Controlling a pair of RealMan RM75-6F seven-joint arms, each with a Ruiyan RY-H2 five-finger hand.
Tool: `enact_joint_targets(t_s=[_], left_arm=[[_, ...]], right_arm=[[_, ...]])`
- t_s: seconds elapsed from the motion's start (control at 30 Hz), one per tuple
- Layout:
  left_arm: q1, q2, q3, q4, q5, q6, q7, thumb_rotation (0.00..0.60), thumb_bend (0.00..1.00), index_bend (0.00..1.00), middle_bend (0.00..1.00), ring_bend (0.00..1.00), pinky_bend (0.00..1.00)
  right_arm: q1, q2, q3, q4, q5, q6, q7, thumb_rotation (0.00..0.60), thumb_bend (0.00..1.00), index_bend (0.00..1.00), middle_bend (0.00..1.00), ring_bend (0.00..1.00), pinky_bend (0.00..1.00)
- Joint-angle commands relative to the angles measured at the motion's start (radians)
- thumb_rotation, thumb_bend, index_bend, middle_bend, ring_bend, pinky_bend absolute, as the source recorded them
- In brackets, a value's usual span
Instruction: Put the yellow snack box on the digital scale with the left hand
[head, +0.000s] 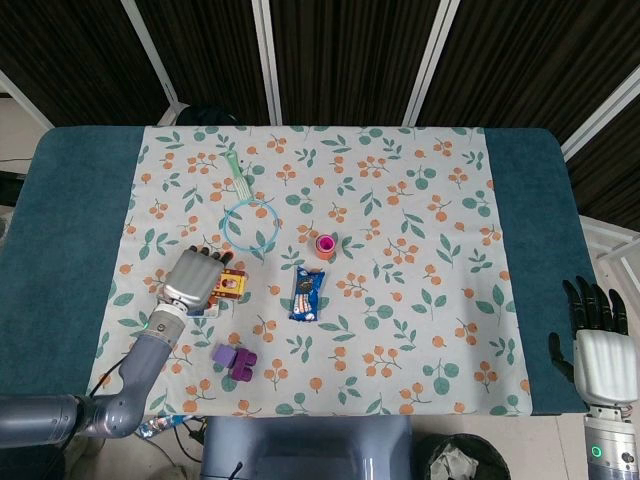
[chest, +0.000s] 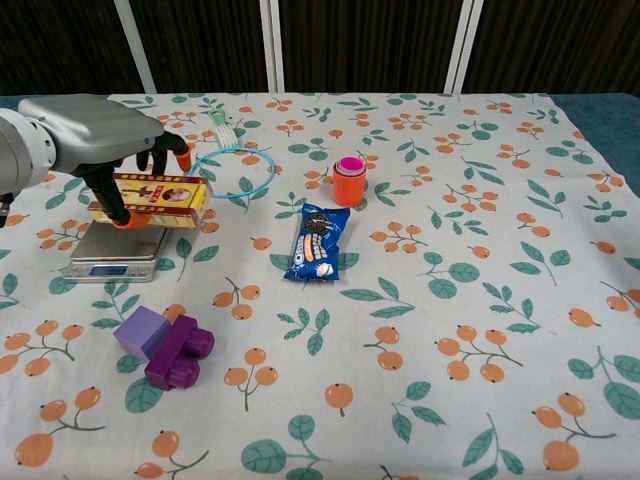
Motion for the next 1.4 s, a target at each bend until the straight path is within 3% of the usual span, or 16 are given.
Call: enact_joint_targets(t_s=[0.03,0.3,0.63,0.73,0.9,1.07,1.23,1.4], left_arm=[[0.002,0.004,-0.001,0.041,-0.056,-0.032,-0.011,0.600,0.36,0.25,0.50,0.31,0.37],[-0.017,-0.014,0.006,0.066,-0.136,-0.060,0.005,0.600,0.36,0.25,0.50,0.31,0.37],[-0.021,-0.032,0.020,0.081,-0.181,-0.013,0.034,0.600,0.36,0.24,0.48,0.31,0.37],[-0.022,-0.039,0.025,0.090,-0.186,-0.011,0.037,0.600,0.34,0.22,0.38,0.26,0.35],[-0.032,-0.038,0.033,0.087,-0.216,-0.024,0.058,0.600,0.18,0.12,0.18,0.09,0.23],[-0.042,0.003,0.024,0.030,-0.250,-0.028,0.056,0.600,0.10,0.04,0.07,0.00,0.16],[-0.022,0.071,0.004,-0.071,-0.191,0.034,0.006,0.600,0.10,0.03,0.05,0.00,0.15],[0.057,0.177,0.032,-0.217,0.000,0.142,-0.087,0.600,0.10,0.03,0.06,0.00,0.13]], right_arm=[[0.001,-0.001,0.001,0.000,0.003,-0.002,-0.003,0.600,0.51,0.03,0.07,0.06,0.03],[0.002,-0.005,0.002,0.002,0.005,-0.003,-0.009,0.600,0.51,0.03,0.07,0.06,0.03],[0.001,-0.001,0.002,0.006,0.007,-0.004,0.001,0.600,0.51,0.03,0.07,0.06,0.03],[0.001,-0.001,0.001,0.006,0.007,-0.005,0.002,0.600,0.51,0.03,0.07,0.06,0.03],[0.001,-0.001,0.002,0.003,0.007,-0.004,-0.001,0.600,0.51,0.03,0.07,0.06,0.03],[0.002,-0.002,0.001,0.002,0.007,-0.004,-0.005,0.600,0.51,0.03,0.07,0.06,0.03],[0.003,-0.004,0.000,0.004,0.007,-0.006,-0.006,0.600,0.51,0.03,0.07,0.06,0.03],[0.004,-0.004,-0.001,0.004,0.005,-0.008,-0.006,0.600,0.51,0.03,0.07,0.06,0.03]])
